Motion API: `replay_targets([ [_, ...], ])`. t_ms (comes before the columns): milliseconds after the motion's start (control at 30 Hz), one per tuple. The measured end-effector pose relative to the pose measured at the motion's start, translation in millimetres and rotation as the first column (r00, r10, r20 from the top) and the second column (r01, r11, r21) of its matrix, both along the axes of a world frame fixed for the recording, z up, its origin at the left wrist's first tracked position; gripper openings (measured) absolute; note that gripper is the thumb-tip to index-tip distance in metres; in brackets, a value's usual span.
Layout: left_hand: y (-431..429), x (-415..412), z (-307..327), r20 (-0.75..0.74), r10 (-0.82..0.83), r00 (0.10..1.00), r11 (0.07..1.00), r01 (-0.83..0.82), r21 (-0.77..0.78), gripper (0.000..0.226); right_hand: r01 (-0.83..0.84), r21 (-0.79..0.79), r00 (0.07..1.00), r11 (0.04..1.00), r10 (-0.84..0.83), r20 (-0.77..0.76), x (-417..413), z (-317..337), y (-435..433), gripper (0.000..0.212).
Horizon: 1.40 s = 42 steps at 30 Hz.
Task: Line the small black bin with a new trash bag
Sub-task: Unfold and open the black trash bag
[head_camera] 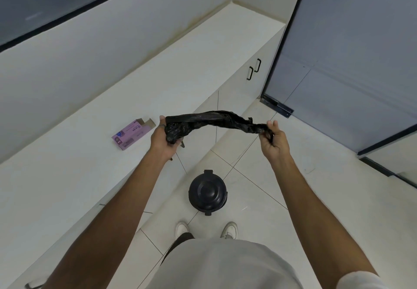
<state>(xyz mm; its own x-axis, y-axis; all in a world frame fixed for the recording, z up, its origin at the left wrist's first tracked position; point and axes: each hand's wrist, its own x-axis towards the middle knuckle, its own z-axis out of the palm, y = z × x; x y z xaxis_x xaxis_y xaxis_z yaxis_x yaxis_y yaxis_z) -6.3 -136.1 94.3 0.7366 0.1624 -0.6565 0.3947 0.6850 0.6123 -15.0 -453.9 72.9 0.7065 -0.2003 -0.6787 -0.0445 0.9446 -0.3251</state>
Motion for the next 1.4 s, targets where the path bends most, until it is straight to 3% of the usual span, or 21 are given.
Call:
replay_targets([
  [167, 9, -1, 1, -0.049, -0.002, 0.999, 0.998, -0.001, -0.055, 0.031, -0.074, -0.039, 0.997, 0.996, 0.074, -0.006, -10, -13, 3, 0.059],
  [233, 10, 2, -1, -0.058, -0.045, 0.997, 0.999, 0.045, -0.012, 0.031, -0.132, -0.031, 0.991, 0.991, 0.132, 0.014, -13, -15, 15, 0.052],
  [267, 12, 4, -5, -0.083, -0.103, 0.991, 0.990, 0.110, 0.086, 0.037, -0.164, -0.040, 0.986, 0.986, 0.164, 0.017, -14, -15, 22, 0.045],
  [300, 12, 4, -8, -0.140, -0.189, 0.972, 0.942, 0.220, 0.254, 0.048, -0.196, -0.057, 0.980, 0.979, 0.197, 0.014, -14, -14, 29, 0.037],
  [367, 12, -3, -16, -0.231, -0.282, 0.931, 0.664, 0.363, 0.654, 0.068, -0.270, -0.108, 0.962, 0.957, 0.273, 0.007, -14, -10, 46, 0.024],
  [433, 3, -14, -16, -0.075, -0.394, 0.916, 0.465, 0.269, 0.843, 0.064, -0.342, -0.152, 0.937, 0.927, 0.348, 0.014, -14, -4, 62, 0.022],
  [500, -5, -20, -14, 0.074, -0.569, 0.819, 0.411, 0.205, 0.888, 0.048, -0.412, -0.180, 0.906, 0.893, 0.423, 0.024, -13, 0, 77, 0.024],
  [567, -11, -23, -9, 0.099, -0.726, 0.681, 0.355, 0.248, 0.901, 0.046, -0.490, -0.231, 0.860, 0.841, 0.509, 0.029, -14, 6, 89, 0.024],
  [633, -15, -22, 0, 0.037, -0.831, 0.555, 0.279, 0.358, 0.891, 0.064, -0.564, -0.339, 0.800, 0.753, 0.600, 0.004, -16, 12, 98, 0.026],
  [733, -16, -17, -1, -0.098, -0.923, 0.372, 0.082, 0.438, 0.895, 0.098, -0.621, -0.450, 0.711, 0.641, 0.703, 0.021, -22, 20, 107, 0.024],
  [800, -10, -14, -5, -0.165, -0.937, 0.308, -0.006, 0.458, 0.889, 0.094, -0.624, -0.504, 0.673, 0.598, 0.739, 0.043, -24, 22, 111, 0.020],
  [833, -7, -13, -6, -0.178, -0.940, 0.291, -0.021, 0.472, 0.881, 0.079, -0.621, -0.538, 0.656, 0.570, 0.754, 0.042, -24, 22, 111, 0.022],
  [933, 3, -12, -8, -0.160, -0.931, 0.329, 0.022, 0.487, 0.873, 0.020, -0.560, -0.743, 0.592, 0.365, 0.804, -0.051, -21, 24, 104, 0.033],
  [1033, 18, -11, -13, -0.153, -0.878, 0.454, 0.093, 0.476, 0.874, 0.023, -0.485, -0.871, 0.513, -0.085, 0.778, -0.362, -19, 27, 89, 0.052],
  [1100, 29, -10, -15, -0.118, -0.823, 0.556, 0.230, 0.515, 0.826, 0.029, -0.450, -0.802, 0.514, -0.393, 0.620, -0.593, -19, 24, 86, 0.049],
  [1133, 34, -10, -14, -0.086, -0.785, 0.613, 0.330, 0.533, 0.779, 0.031, -0.446, -0.753, 0.551, -0.485, 0.514, -0.657, -20, 20, 85, 0.046],
  [1200, 43, -9, -13, -0.048, -0.718, 0.695, 0.467, 0.531, 0.707, 0.030, -0.478, -0.716, 0.630, -0.509, 0.369, -0.683, -21, 17, 89, 0.044],
  [1300, 50, -10, -16, -0.002, -0.675, 0.738, 0.548, 0.503, 0.668, 0.019, -0.514, -0.754, 0.725, -0.410, 0.263, -0.637, -24, 7, 100, 0.047],
  [1333, 51, -11, -19, 0.021, -0.654, 0.757, 0.598, 0.500, 0.626, 0.015, -0.513, -0.796, 0.771, -0.321, 0.235, -0.592, -27, 3, 106, 0.050],
  [1367, 52, -12, -19, 0.044, -0.630, 0.776, 0.653, 0.498, 0.570, 0.013, -0.516, -0.840, 0.813, -0.168, 0.212, -0.542, -29, 1, 113, 0.054],
  [1400, 52, -13, -20, 0.063, -0.601, 0.796, 0.704, 0.491, 0.514, 0.011, -0.523, -0.851, 0.838, 0.044, 0.211, -0.504, -32, 2, 122, 0.061],
])
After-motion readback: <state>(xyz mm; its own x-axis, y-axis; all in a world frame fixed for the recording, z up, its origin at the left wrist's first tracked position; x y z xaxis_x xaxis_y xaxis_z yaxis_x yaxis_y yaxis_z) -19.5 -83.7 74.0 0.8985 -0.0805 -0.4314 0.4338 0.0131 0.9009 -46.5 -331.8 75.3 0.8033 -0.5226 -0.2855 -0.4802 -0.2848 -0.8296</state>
